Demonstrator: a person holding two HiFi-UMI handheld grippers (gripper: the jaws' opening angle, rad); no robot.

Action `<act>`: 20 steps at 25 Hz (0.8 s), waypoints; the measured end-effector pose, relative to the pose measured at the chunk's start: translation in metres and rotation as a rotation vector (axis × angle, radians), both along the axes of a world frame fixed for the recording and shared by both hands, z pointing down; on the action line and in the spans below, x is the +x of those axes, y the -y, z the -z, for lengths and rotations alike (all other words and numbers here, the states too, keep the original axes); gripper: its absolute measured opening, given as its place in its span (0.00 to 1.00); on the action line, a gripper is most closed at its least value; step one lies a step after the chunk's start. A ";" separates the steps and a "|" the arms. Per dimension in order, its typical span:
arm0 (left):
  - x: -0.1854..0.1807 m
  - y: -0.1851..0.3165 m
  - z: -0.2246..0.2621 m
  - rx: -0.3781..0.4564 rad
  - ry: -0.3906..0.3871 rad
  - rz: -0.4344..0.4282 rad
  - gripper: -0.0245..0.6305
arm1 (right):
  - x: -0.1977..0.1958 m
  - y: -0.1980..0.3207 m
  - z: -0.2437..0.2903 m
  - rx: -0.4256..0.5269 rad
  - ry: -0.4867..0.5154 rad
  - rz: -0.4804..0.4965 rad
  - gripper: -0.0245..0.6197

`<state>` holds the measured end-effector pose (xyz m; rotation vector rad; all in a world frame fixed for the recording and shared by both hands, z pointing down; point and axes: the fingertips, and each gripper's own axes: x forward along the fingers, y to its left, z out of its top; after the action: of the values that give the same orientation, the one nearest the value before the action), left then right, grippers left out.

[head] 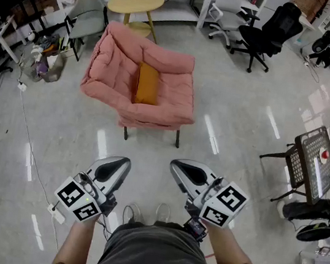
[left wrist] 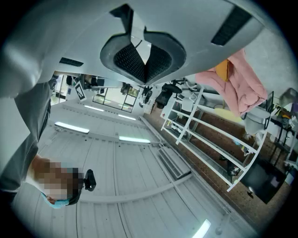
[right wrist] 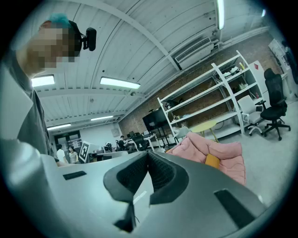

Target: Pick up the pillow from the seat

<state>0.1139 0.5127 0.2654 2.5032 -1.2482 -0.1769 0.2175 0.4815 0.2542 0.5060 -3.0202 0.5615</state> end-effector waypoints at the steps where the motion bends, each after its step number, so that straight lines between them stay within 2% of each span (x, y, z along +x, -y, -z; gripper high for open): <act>1: 0.004 0.001 -0.003 -0.001 0.000 0.002 0.05 | 0.003 0.001 -0.003 0.000 0.000 0.002 0.06; 9: 0.041 0.007 -0.016 -0.001 -0.001 0.040 0.05 | 0.039 0.009 -0.013 0.002 0.005 0.043 0.06; 14: 0.045 0.011 -0.017 -0.011 0.002 0.066 0.05 | 0.047 0.016 -0.015 -0.017 0.009 0.063 0.06; 20: 0.043 0.023 -0.017 -0.014 0.007 0.074 0.05 | 0.058 0.031 -0.023 -0.052 0.019 0.028 0.06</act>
<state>0.1569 0.4894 0.2820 2.4496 -1.3414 -0.1762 0.2756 0.4502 0.2770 0.4583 -3.0161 0.6450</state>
